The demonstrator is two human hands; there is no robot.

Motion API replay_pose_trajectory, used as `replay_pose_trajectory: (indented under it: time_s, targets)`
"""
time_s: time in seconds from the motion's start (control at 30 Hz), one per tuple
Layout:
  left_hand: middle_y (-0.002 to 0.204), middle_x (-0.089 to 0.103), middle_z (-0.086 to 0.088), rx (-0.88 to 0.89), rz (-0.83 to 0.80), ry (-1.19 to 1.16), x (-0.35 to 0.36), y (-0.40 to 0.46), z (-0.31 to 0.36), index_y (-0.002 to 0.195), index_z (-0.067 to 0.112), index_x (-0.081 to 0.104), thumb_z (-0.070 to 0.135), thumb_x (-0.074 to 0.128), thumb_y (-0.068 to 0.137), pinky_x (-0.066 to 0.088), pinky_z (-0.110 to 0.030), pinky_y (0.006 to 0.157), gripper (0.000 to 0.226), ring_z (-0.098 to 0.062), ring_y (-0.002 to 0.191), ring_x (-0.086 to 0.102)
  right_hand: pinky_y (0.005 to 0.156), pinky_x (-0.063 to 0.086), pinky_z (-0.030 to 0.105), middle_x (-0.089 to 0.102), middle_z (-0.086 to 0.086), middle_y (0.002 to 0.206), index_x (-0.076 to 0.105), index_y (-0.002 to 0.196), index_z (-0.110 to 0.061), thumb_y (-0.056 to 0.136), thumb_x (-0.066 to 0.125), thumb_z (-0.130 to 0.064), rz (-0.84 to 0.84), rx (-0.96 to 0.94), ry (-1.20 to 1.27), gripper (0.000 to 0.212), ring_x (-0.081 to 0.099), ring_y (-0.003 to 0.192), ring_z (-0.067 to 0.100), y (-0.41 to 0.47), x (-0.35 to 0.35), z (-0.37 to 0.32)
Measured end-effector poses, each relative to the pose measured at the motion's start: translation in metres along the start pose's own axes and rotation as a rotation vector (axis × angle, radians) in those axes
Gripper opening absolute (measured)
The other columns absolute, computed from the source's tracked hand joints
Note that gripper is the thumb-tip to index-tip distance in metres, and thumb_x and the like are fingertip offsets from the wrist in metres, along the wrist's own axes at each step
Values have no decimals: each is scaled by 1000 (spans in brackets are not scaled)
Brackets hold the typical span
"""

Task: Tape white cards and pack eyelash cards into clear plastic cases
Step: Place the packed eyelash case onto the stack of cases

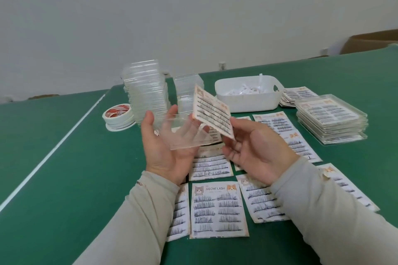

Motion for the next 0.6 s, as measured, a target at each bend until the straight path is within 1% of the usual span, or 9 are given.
replay_pose_trajectory:
  time_s: [0.03, 0.07, 0.13, 0.23, 0.3, 0.37, 0.43, 0.47, 0.6]
  targets:
    - [138, 58, -29, 16, 47, -15, -4, 1, 0, 126, 19, 56, 65, 61, 83, 40, -63, 108, 64, -41, 127, 58, 64, 49, 27, 67, 3, 83, 73, 101, -9, 98, 61, -22, 47, 0, 43, 18, 54, 66, 11, 1, -2, 0]
    - [138, 57, -29, 25, 70, -18, -8, 1, 1, 122, 20, 57, 66, 61, 83, 40, -62, 108, 61, -40, 128, 58, 58, 48, 24, 62, 2, 75, 71, 99, -9, 97, 63, -22, 51, 11, 97, 15, 50, 60, 10, 1, -1, 1]
    - [140, 56, -28, 39, 58, -24, -10, 3, 0, 119, 21, 56, 67, 59, 84, 39, -61, 109, 58, -40, 131, 55, 52, 51, 22, 56, 1, 67, 67, 96, -7, 91, 68, -19, -3, 25, 180, 13, 49, 53, 8, 0, 6, 4]
    - [138, 58, -29, 51, 26, -11, -9, 5, -1, 119, 21, 52, 69, 57, 86, 35, -65, 111, 59, -43, 131, 54, 59, 59, 27, 60, 4, 67, 72, 79, -4, 77, 74, -14, -101, 1, 197, 10, 55, 52, 8, -2, 16, 8]
    - [136, 58, -30, 58, 23, 5, -10, 6, -2, 121, 20, 51, 71, 56, 86, 32, -67, 112, 62, -45, 131, 54, 68, 63, 33, 61, 5, 66, 76, 70, -5, 76, 73, -13, -140, -3, 213, 10, 56, 53, 9, -4, 19, 10]
    - [138, 56, -32, 63, 34, 24, -11, 7, -2, 121, 20, 51, 73, 55, 85, 31, -69, 112, 64, -46, 131, 53, 75, 64, 38, 60, 5, 65, 77, 76, -3, 81, 70, -13, -141, 14, 241, 13, 56, 53, 10, -4, 18, 11]
    - [138, 55, -32, 70, 39, 40, -10, 7, -3, 120, 20, 52, 75, 54, 85, 32, -68, 111, 65, -47, 131, 53, 78, 63, 41, 60, 6, 66, 73, 90, 0, 88, 66, -13, -137, 24, 267, 15, 55, 53, 11, -4, 18, 11]
    - [138, 56, -32, 71, 37, 41, -10, 7, -4, 119, 20, 52, 76, 53, 86, 32, -68, 111, 65, -47, 130, 54, 78, 63, 42, 59, 6, 66, 71, 93, 1, 90, 65, -13, -139, 27, 272, 15, 55, 53, 11, -4, 18, 11]
    - [136, 58, -33, 73, 32, 56, -9, 6, -5, 120, 19, 51, 78, 51, 85, 33, -70, 110, 69, -47, 129, 55, 74, 64, 44, 59, 7, 65, 74, 86, 2, 86, 67, -12, -145, 39, 276, 16, 55, 51, 11, -4, 20, 12]
Point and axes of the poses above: each hand's wrist, its own y-axis towards the middle knuckle, its own x-axis out of the palm, z = x × y, the point moved 4 cm from there along y, towards the middle knuckle
